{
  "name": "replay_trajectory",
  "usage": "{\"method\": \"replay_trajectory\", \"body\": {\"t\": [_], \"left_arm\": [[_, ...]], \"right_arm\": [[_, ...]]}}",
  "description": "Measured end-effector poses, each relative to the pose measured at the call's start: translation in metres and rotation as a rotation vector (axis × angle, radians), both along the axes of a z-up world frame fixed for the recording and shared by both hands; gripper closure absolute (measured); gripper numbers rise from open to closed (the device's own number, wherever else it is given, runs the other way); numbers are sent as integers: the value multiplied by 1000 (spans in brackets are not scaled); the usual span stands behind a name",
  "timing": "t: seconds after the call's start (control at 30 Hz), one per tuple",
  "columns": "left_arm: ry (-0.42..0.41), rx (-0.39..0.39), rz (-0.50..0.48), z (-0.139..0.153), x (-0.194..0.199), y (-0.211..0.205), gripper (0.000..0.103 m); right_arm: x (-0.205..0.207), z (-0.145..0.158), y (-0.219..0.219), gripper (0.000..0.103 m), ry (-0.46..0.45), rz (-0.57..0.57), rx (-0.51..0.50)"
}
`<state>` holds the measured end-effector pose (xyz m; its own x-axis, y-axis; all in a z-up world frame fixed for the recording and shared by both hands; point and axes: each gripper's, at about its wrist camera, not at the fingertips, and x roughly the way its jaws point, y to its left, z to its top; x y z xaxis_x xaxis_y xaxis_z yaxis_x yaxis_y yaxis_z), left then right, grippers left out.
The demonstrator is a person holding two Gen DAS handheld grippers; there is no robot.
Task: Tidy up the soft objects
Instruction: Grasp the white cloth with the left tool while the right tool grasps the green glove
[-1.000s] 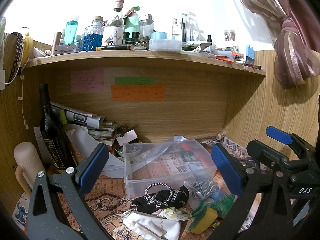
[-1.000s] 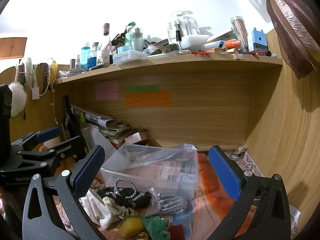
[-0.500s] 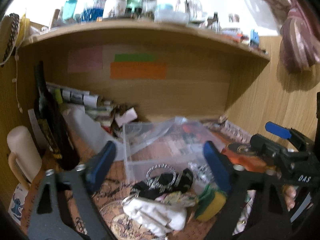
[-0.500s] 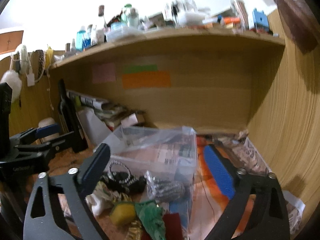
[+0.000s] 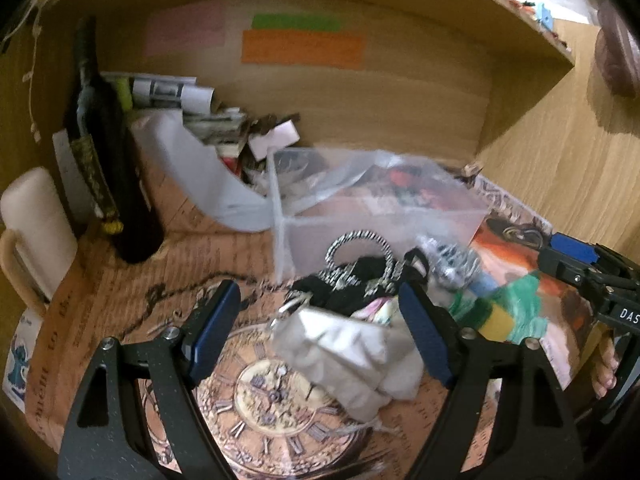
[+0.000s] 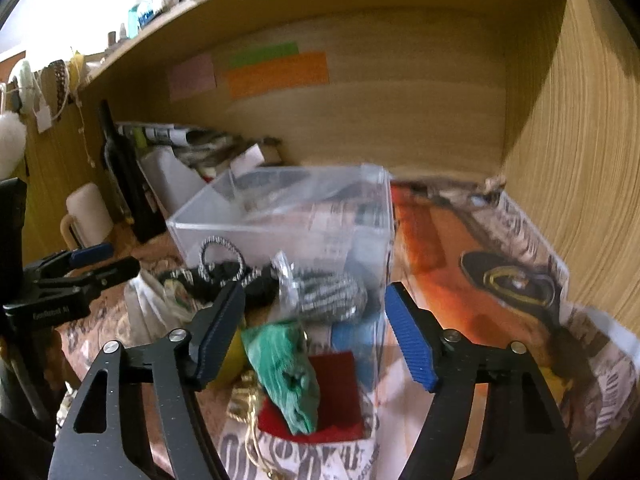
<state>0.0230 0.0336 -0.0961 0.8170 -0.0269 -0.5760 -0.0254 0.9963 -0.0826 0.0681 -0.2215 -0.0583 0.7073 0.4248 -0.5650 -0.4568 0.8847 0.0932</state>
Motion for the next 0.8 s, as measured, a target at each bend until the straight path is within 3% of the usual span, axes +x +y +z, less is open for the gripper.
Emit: {"method": "replay_trajectory", "body": {"t": [0.3, 0.37, 0.6, 0.7, 0.8], "left_arm": [[108, -21, 5, -30, 5, 10, 22], [124, -34, 2, -36, 7, 11, 27], [173, -148, -43, -49, 17, 16, 60], [166, -145, -46, -48, 17, 12, 66], [159, -131, -48, -45, 15, 10, 75]], "right_arm": [[2, -30, -2, 45, 122, 21, -7], [3, -32, -2, 45, 132, 27, -2], [4, -35, 3, 57, 151, 62, 3], [3, -36, 6, 67, 158, 81, 4], [4, -39, 10, 85, 170, 104, 8]]}}
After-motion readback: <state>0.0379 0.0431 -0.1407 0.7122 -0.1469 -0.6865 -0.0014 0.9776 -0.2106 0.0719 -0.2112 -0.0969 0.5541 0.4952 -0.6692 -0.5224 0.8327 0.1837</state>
